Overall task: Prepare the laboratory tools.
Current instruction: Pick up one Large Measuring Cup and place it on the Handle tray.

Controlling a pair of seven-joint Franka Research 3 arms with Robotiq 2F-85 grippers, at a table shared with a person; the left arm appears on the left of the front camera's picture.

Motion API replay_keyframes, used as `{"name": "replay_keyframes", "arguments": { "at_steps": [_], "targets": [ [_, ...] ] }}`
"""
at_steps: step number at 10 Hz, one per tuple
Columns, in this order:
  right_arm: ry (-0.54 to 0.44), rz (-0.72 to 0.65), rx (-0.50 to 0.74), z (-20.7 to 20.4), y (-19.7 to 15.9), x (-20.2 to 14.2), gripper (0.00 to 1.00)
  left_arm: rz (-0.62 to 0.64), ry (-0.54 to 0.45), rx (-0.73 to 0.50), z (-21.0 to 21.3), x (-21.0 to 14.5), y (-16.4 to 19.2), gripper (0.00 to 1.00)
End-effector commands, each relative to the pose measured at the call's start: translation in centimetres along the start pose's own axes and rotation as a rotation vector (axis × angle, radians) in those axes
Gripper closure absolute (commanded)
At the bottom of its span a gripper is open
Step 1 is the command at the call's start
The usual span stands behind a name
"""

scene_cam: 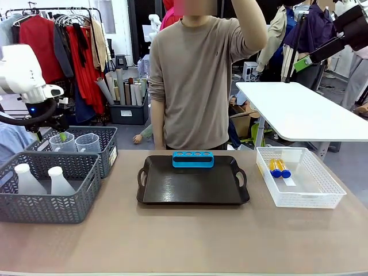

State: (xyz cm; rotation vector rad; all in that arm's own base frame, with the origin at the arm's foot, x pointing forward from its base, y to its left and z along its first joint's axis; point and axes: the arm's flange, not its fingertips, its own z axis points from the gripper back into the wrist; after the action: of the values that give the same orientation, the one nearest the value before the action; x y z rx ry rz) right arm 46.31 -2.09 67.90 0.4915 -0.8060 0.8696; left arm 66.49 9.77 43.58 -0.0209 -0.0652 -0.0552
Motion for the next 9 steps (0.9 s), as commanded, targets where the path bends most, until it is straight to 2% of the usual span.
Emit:
{"name": "replay_keyframes", "arguments": {
  "at_steps": [1,8,9],
  "targets": [
    [-0.007,0.001,0.005,0.0,0.2,0.1,0.00,0.025,0.009,0.025,-1.1,0.4,0.3,0.00],
    [-0.007,0.001,0.005,0.0,0.2,0.1,0.00,-0.065,0.045,-0.008,-5.0,0.6,1.7,0.00],
    [-0.007,0.001,0.005,0.0,0.2,0.1,0.00,-0.074,0.047,-0.006,-5.1,0.6,1.6,0.18]
  ]
}}
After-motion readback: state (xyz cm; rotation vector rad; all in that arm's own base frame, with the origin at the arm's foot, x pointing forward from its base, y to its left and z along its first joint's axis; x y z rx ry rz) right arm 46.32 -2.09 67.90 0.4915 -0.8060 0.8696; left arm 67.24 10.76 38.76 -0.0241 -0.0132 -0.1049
